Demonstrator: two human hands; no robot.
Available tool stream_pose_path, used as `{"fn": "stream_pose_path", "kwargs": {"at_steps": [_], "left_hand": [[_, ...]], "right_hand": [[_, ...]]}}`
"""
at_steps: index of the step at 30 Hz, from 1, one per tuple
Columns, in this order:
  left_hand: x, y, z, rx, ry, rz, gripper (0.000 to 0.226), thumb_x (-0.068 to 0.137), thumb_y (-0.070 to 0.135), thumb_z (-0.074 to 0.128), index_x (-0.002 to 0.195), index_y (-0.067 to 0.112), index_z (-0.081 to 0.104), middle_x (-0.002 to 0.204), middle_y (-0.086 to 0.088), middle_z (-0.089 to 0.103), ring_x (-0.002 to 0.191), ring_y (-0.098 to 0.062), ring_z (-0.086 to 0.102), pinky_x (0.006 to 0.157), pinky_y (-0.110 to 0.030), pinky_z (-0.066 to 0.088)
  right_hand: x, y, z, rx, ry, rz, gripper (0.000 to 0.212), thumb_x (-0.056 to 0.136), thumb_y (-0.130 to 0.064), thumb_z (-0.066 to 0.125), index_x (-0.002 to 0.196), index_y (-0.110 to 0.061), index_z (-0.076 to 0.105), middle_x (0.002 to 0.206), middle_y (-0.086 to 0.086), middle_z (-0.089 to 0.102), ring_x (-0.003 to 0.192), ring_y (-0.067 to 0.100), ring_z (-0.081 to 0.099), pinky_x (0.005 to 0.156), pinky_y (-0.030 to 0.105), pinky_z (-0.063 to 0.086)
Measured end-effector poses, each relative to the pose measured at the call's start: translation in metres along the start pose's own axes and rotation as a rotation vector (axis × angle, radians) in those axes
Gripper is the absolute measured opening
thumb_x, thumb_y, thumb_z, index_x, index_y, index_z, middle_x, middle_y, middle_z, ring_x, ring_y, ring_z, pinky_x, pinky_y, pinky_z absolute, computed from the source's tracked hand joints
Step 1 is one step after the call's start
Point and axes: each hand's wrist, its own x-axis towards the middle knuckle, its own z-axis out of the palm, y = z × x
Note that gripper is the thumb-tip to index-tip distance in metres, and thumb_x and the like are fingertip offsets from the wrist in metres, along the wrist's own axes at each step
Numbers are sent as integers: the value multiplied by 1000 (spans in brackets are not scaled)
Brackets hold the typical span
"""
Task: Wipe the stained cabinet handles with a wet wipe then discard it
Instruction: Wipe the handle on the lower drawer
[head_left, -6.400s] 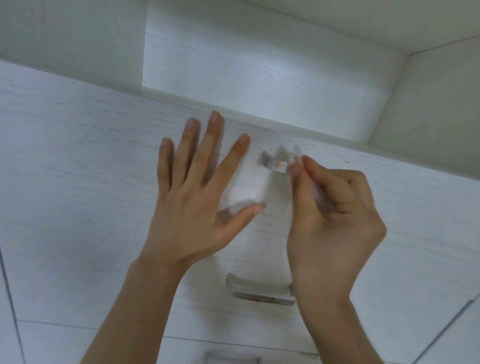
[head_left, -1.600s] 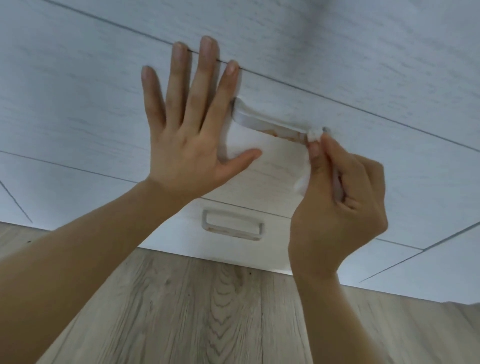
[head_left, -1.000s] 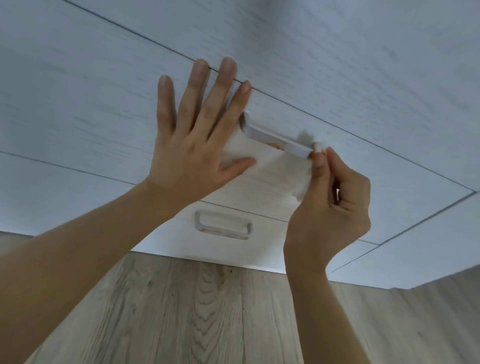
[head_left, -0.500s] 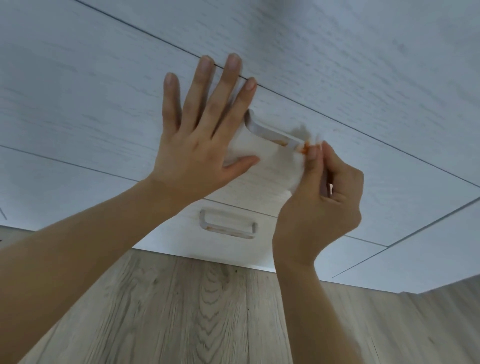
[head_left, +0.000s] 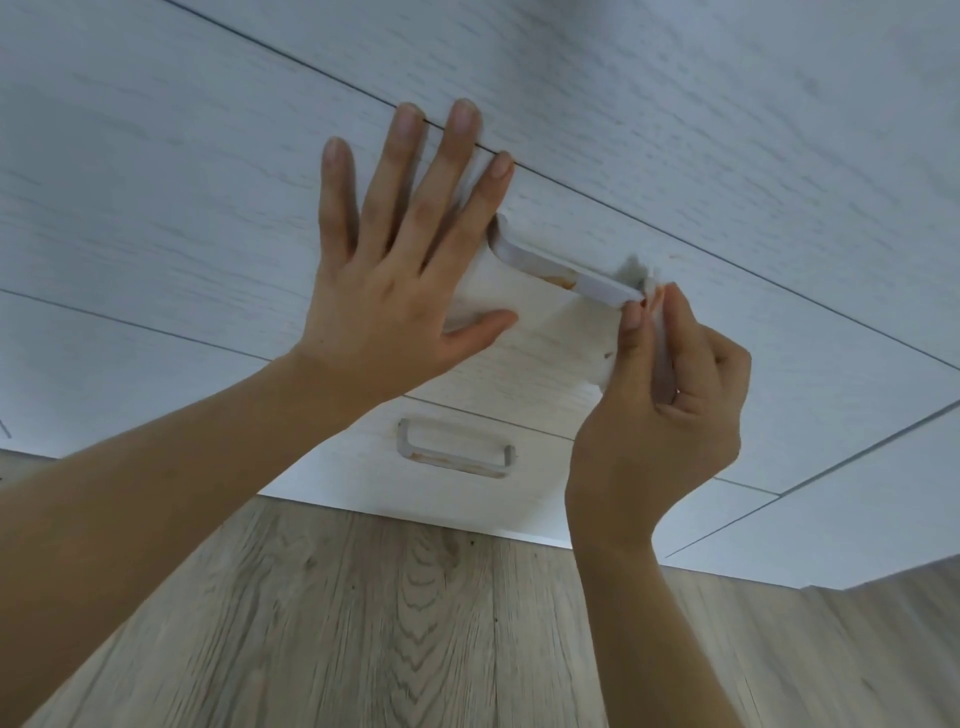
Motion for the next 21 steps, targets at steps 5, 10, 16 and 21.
{"fn": "stream_pose_path", "kwargs": {"at_steps": [5, 10, 16, 21], "left_hand": [[1, 0, 0, -9, 17, 0, 86, 88, 68, 46, 146, 7, 29, 145, -22, 30, 132, -44, 24, 105, -65, 18], [1, -1, -2, -19, 7, 7, 84, 89, 67, 46, 145, 7, 29, 145, -24, 36, 132, -44, 24, 105, -64, 17], [1, -1, -3, -33, 5, -5, 81, 90, 66, 45, 145, 8, 30, 144, -23, 39, 132, -42, 24, 107, -62, 15], [1, 0, -2, -45, -8, -4, 82, 90, 66, 45, 146, 9, 29, 147, -21, 31, 133, -42, 22, 108, -62, 13]], "right_hand": [[-7, -1, 9, -14, -45, -232, 21, 82, -2, 68, 103, 2, 68, 84, -2, 55, 80, -11, 51, 75, 4, 42], [-12, -5, 21, 22, 47, -165, 20, 83, -1, 67, 102, 4, 69, 81, -8, 50, 76, -11, 49, 72, 4, 41], [-14, -11, 25, 25, 23, -160, 20, 83, 2, 67, 102, 7, 68, 79, -6, 50, 76, -10, 51, 77, 2, 40], [-8, -11, 13, 34, 14, -105, 19, 84, -8, 68, 102, -3, 69, 83, -6, 57, 79, -8, 57, 75, 7, 45]]}}
